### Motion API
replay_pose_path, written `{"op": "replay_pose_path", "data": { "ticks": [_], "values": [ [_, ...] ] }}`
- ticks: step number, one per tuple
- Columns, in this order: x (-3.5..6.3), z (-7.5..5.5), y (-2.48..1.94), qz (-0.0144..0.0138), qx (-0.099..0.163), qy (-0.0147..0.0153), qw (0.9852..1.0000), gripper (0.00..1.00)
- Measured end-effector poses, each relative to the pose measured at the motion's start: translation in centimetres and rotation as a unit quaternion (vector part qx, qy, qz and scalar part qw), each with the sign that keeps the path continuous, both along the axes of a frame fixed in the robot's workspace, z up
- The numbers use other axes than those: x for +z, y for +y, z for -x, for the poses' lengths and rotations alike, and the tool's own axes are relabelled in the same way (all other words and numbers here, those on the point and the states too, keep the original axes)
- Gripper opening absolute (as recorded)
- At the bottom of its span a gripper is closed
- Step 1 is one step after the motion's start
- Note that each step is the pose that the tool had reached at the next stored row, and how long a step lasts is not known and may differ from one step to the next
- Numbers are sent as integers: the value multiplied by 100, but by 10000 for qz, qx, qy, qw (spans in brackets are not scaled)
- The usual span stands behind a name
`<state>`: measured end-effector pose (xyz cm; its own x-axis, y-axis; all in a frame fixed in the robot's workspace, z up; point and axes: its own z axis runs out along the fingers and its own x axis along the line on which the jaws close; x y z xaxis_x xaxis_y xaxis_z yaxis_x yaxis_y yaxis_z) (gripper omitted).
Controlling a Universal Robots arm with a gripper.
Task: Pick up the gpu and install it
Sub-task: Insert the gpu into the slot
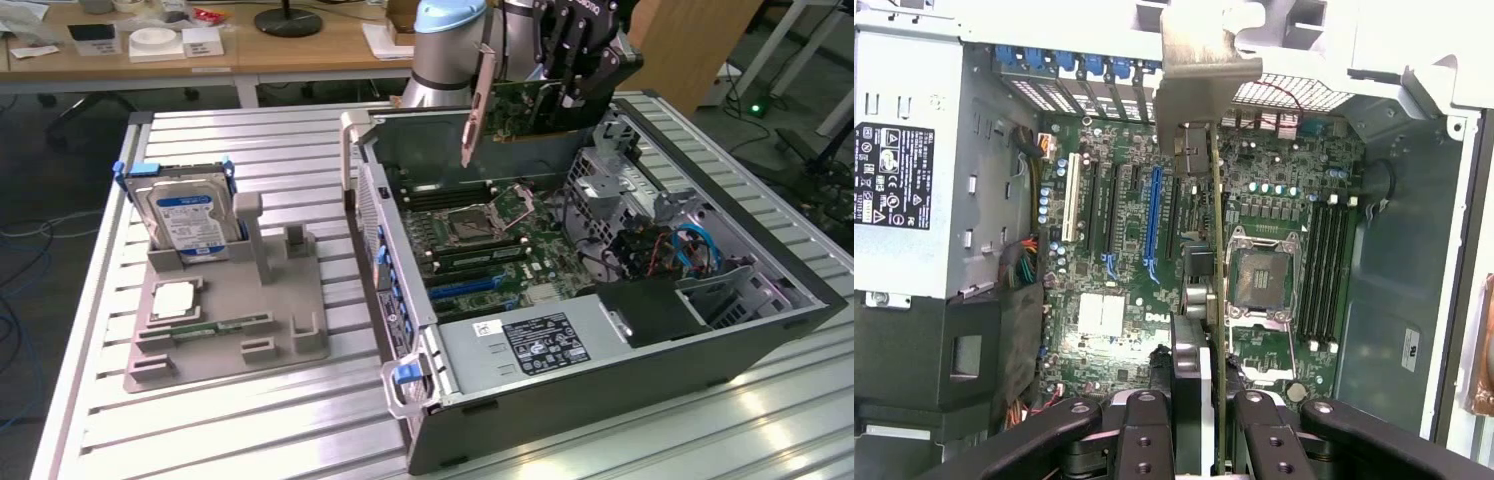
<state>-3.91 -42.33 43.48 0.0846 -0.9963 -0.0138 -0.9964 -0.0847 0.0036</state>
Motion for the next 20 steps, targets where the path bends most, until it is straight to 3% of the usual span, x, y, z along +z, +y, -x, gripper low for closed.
{"op": "replay_pose_path", "data": {
  "ticks": [20],
  "values": [
    [-82,1,0,-4,-74,0,10000,28]
  ]
}}
